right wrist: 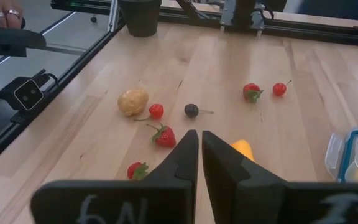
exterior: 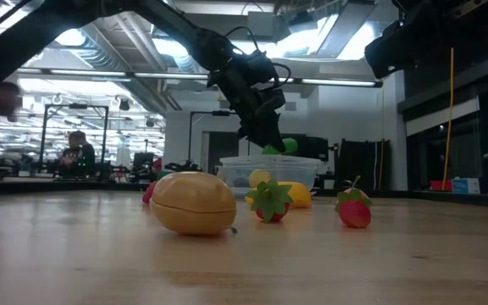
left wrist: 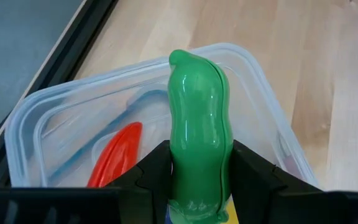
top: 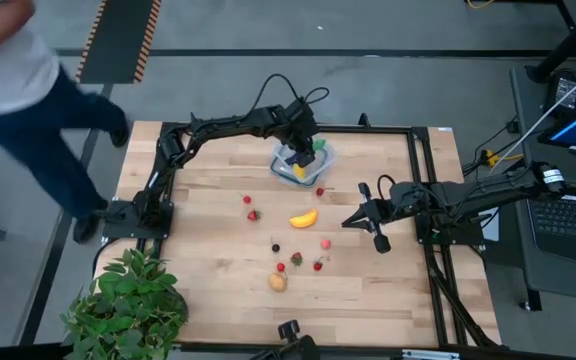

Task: Pick and placing Produce into tupperware
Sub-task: Put the green pea into the transparent container

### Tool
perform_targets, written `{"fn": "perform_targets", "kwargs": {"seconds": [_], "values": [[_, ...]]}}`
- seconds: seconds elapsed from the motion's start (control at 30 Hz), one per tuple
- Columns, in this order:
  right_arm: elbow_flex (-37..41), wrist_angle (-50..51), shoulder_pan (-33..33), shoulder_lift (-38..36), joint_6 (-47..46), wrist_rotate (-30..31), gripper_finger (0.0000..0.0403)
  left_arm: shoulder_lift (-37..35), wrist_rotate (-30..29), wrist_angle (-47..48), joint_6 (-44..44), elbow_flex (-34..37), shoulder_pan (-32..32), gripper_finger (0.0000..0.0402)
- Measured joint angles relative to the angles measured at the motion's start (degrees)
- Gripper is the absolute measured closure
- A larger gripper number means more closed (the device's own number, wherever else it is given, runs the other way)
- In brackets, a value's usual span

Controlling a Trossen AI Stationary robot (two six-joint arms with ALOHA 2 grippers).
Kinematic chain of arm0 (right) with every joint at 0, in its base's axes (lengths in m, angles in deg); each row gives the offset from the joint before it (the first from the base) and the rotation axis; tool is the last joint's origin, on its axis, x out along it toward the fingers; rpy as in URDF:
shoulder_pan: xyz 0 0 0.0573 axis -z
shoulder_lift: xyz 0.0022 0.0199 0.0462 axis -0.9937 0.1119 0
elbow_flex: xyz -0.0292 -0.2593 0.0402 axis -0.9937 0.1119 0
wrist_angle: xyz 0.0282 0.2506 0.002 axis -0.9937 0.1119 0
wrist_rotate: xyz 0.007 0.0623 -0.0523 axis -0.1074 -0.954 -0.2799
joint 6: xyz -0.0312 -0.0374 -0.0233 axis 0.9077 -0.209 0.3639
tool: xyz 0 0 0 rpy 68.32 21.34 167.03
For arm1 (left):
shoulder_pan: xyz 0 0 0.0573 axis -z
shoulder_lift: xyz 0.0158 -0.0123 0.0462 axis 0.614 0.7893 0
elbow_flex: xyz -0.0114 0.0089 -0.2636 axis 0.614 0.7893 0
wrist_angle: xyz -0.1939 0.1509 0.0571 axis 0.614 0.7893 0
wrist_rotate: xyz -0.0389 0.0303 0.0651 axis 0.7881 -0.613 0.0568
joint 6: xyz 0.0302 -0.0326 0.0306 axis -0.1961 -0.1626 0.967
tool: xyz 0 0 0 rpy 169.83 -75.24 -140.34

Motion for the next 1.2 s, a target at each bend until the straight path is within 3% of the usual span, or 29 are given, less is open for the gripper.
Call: {"fn": "perform_targets", "kwargs": {"seconds": [0.73,1.2], "values": [[0.0,-0.5,0.0,0.0,0.2,0.0,0.0377,5.6,0.8,-1.9,-1.3,0.0,-0.6,0.0280],[0.0,-0.5,0.1,0.0,0.2,0.0,0.0377,5.6,1.4,-1.7,-1.0,-0.4,-0.7,0.0280]]}}
